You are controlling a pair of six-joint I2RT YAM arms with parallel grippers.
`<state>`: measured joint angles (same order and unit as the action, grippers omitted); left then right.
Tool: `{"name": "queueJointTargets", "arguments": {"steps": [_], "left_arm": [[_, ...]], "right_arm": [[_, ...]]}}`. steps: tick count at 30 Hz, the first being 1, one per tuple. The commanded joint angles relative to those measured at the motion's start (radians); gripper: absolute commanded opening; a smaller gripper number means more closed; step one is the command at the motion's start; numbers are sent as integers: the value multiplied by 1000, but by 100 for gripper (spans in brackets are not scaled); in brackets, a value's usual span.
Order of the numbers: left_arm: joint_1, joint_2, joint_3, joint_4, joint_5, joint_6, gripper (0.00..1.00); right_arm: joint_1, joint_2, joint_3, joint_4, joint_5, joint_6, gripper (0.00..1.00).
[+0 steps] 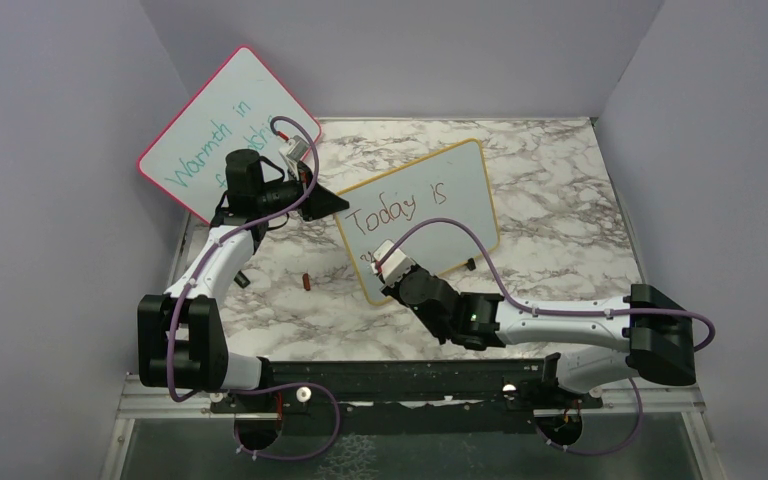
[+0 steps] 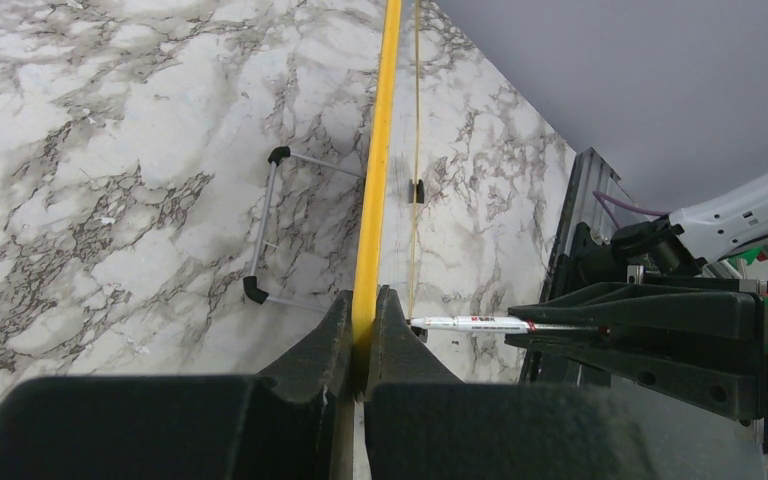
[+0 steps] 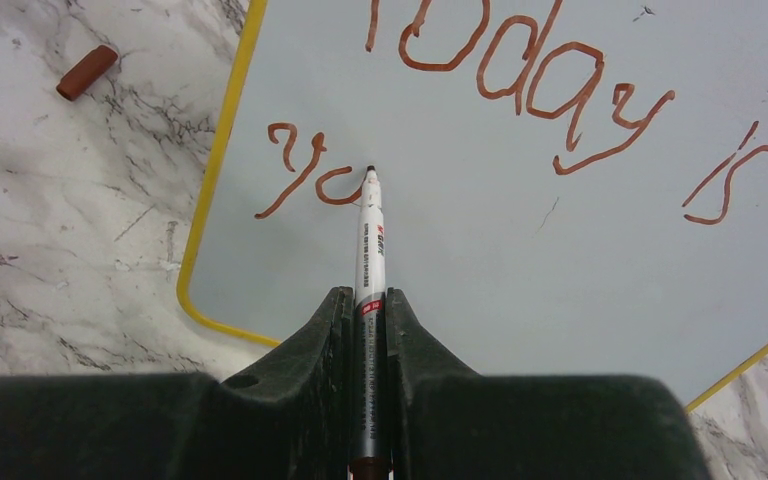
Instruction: Write a sentence on the whiteboard
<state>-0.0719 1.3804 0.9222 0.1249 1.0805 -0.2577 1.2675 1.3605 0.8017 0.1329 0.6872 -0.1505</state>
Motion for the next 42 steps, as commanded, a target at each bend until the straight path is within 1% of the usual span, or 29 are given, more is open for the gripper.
{"name": "queueJointTargets", "arguments": {"steps": [1,7,18,27,33,42], "left_arm": [[-1,14,-7,-62,-60,66,0],[0,16,-6,-62,-60,66,0],[3,16,-6,-62,-60,66,0],[3,16,-6,-63,-60,66,0],[3,14,-8,-62,-60,66,0],[3,15,-8,-63,-60,66,0]], "right_arm": [[-17,-3,22,3,-63,0,1],[-17,-6,20,-20,-96,8,0],[-17,-36,6,-59,-103,19,1],[-17,-101,-17,-3,-39,13,0],[-24,-72,-13,-18,20,25,0],[-30,-35,-5,-17,2,29,0]]}}
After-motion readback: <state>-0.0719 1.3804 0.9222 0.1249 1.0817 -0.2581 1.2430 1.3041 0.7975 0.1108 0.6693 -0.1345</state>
